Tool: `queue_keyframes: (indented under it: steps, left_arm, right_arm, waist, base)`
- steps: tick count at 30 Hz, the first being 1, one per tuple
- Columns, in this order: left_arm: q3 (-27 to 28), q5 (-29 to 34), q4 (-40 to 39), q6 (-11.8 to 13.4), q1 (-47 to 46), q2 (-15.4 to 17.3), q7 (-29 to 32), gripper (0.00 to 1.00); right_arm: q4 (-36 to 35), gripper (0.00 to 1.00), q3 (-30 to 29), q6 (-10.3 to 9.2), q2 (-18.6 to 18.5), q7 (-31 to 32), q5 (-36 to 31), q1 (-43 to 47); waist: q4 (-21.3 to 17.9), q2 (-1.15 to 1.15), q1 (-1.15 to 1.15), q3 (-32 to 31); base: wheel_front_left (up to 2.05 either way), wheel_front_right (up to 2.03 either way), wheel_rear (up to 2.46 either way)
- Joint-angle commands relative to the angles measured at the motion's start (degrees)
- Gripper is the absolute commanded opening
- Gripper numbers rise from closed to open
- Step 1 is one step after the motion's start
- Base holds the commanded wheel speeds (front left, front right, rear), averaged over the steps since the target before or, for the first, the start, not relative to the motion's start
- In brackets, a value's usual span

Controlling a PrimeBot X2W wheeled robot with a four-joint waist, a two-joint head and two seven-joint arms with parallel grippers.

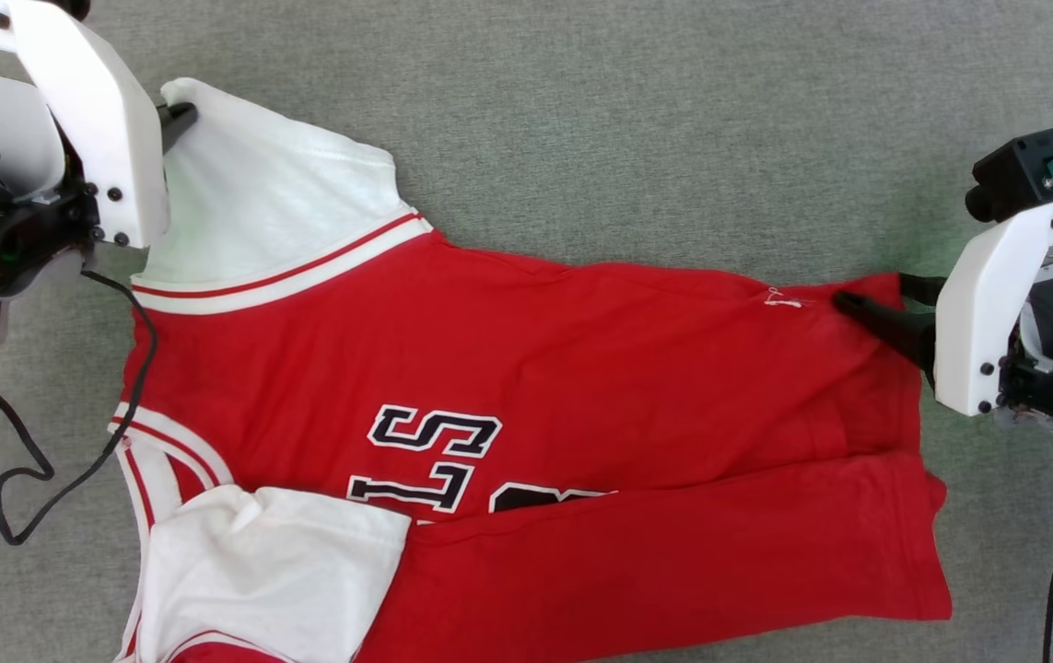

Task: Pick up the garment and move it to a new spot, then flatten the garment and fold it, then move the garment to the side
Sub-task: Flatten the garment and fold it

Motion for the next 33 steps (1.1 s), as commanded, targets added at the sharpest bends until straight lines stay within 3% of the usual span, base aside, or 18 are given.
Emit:
queue_keyframes:
  steps: [1,7,19,33]
  left_arm:
    - [-0.04,0.33,-0.07,-0.09,0.50,-0.36,-0.44,0.00]
    - [0.28,-0.06,0.08,-0.63,1.42,-0.83,-2.43,0.00]
    - [4.80,-2.55,-1.82,-0.25,9.69,0.17,-12.96,0.00]
    - [11.72,-9.74,-12.33,6.33,41.76,3.10,-27.66,0.00]
  right_arm:
    - [2.91,0.00,1.75,-0.04,0.96,2.68,-0.13,2.75]
    - [0.80,0.00,0.38,-0.03,1.26,4.78,-1.41,1.00]
    - [-3.83,0.00,-4.68,-0.04,-0.05,-5.01,-5.11,3.36]
    - [-0.69,0.00,-11.13,-0.05,2.14,-15.61,-4.05,19.25]
  waist:
    - [0.48,0.00,0.00,-0.01]
    - [1.70,0.00,0.00,-0.64]
    - [3.85,0.00,0.00,-8.08]
    - [6.84,0.00,0.00,-19.42]
  base:
    - [0.00,0.00,0.00]
    - [0.00,0.00,0.00]
    - [0.00,0.00,0.00]
    - [0.00,0.00,0.00]
